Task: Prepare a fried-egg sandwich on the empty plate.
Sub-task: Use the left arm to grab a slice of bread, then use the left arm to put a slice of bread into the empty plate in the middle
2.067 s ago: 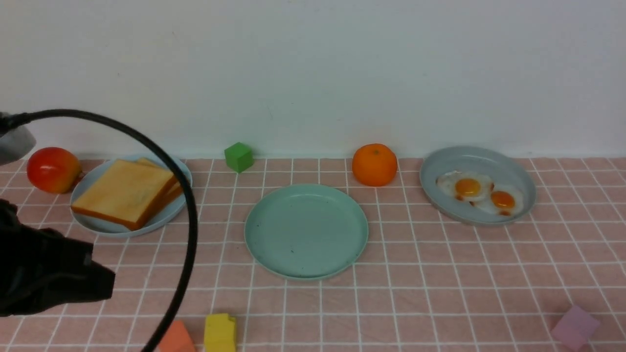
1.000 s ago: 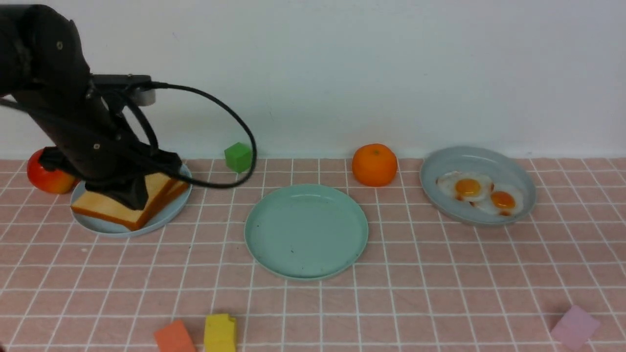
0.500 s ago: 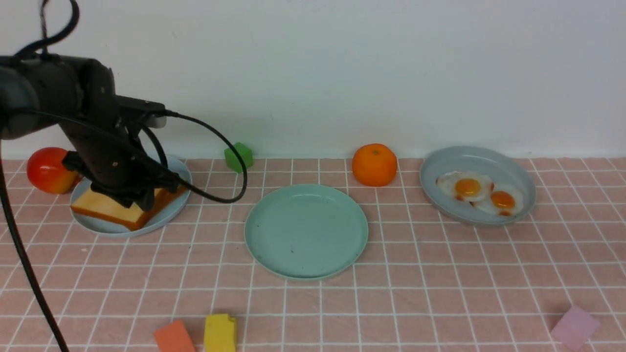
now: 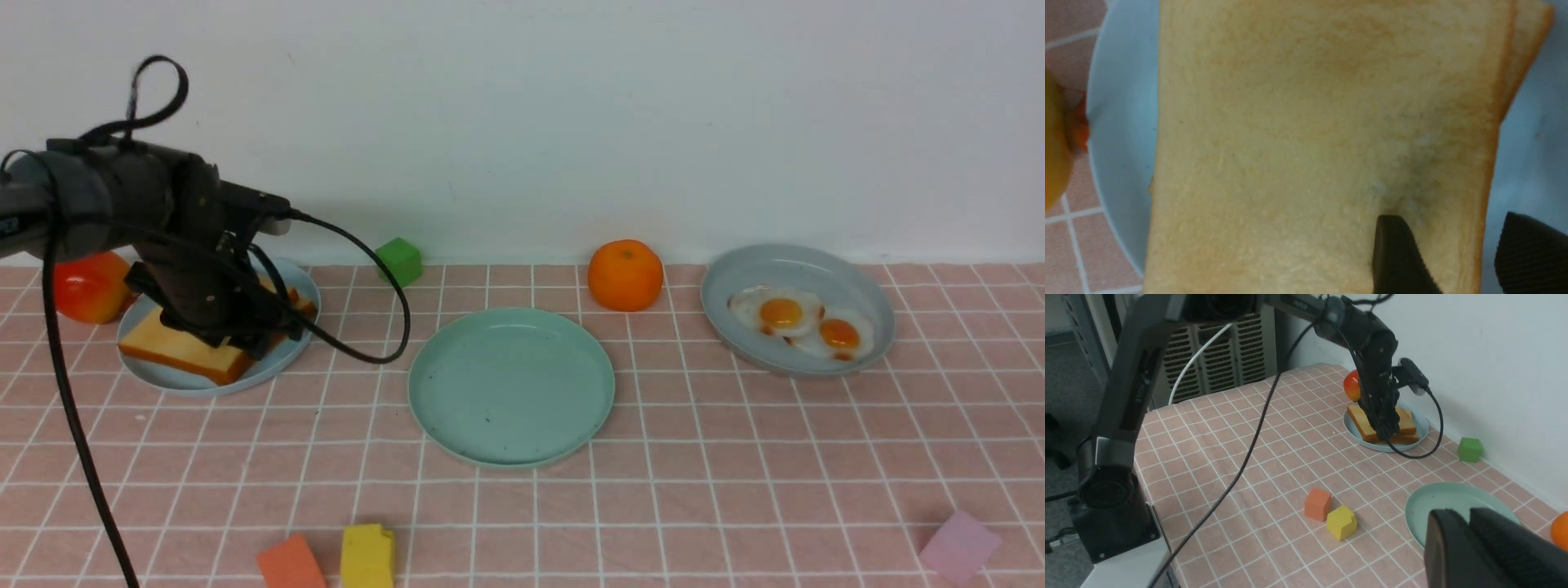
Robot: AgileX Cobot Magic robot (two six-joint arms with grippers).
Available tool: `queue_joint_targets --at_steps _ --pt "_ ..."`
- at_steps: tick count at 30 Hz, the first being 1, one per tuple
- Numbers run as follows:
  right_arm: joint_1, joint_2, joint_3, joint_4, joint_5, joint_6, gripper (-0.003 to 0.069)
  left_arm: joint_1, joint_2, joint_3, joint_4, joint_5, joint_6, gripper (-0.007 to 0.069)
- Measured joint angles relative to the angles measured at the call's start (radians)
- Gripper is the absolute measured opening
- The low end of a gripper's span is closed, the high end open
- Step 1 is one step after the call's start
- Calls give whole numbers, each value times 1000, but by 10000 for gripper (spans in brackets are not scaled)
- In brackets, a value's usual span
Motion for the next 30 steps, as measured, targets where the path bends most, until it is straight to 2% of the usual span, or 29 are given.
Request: queue_joint_targets --at_steps 5,12,21,24,29,30 --pt "0 0 -1 21 8 0 104 0 7 0 14 -4 -21 289" --pt "0 0 -1 29 11 0 108 -3 9 -4 24 -5 -22 16" --pt "0 0 -1 32 16 19 112 -4 -69 -8 32 12 -27 3" --pt "0 -2 -1 32 16 19 118 -25 -175 -13 42 15 -33 3" --pt "0 -4 -2 4 20 25 119 -172 -279 -19 40 42 -25 3" --pt "0 -4 -2 -28 28 49 120 -248 -282 -20 19 55 -10 3"
